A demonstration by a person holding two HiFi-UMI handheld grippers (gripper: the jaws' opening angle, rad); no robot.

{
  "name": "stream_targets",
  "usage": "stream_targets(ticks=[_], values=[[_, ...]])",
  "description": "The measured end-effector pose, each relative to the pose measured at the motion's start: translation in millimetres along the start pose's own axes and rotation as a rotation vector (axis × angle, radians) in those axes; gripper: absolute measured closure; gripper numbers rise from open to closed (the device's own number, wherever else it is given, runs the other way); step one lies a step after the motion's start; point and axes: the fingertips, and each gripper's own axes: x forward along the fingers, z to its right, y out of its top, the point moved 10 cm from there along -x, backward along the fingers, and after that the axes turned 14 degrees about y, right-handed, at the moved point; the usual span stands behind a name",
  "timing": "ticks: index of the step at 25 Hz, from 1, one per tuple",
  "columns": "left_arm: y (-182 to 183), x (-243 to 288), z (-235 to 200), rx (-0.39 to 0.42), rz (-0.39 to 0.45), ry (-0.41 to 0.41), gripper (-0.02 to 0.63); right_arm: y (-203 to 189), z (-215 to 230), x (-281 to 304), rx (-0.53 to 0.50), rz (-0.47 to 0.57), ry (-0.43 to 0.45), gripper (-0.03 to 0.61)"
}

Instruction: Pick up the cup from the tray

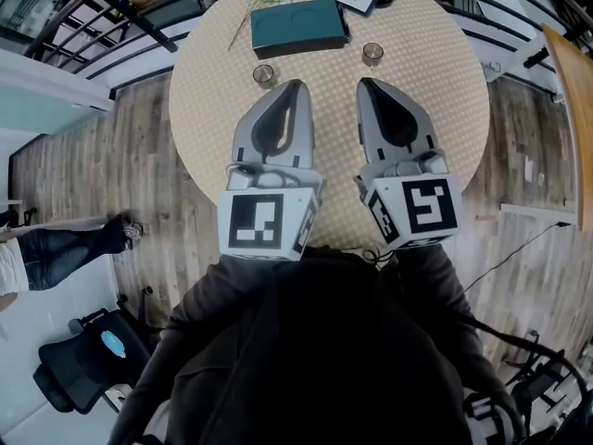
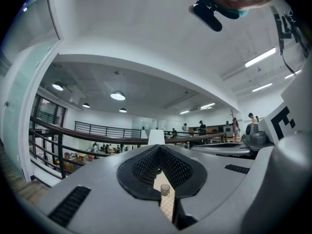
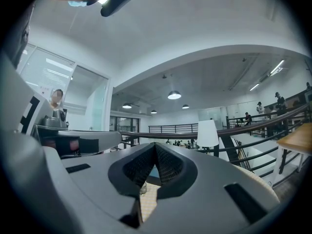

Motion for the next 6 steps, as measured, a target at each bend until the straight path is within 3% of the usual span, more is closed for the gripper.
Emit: stream_targets(ticks=[6], values=[[-2.2, 2.8, -8.6, 0.012, 0.0, -0.005, 0.609, -1.4, -2.2, 6.5, 0.004, 0.0, -0.005, 0.571]])
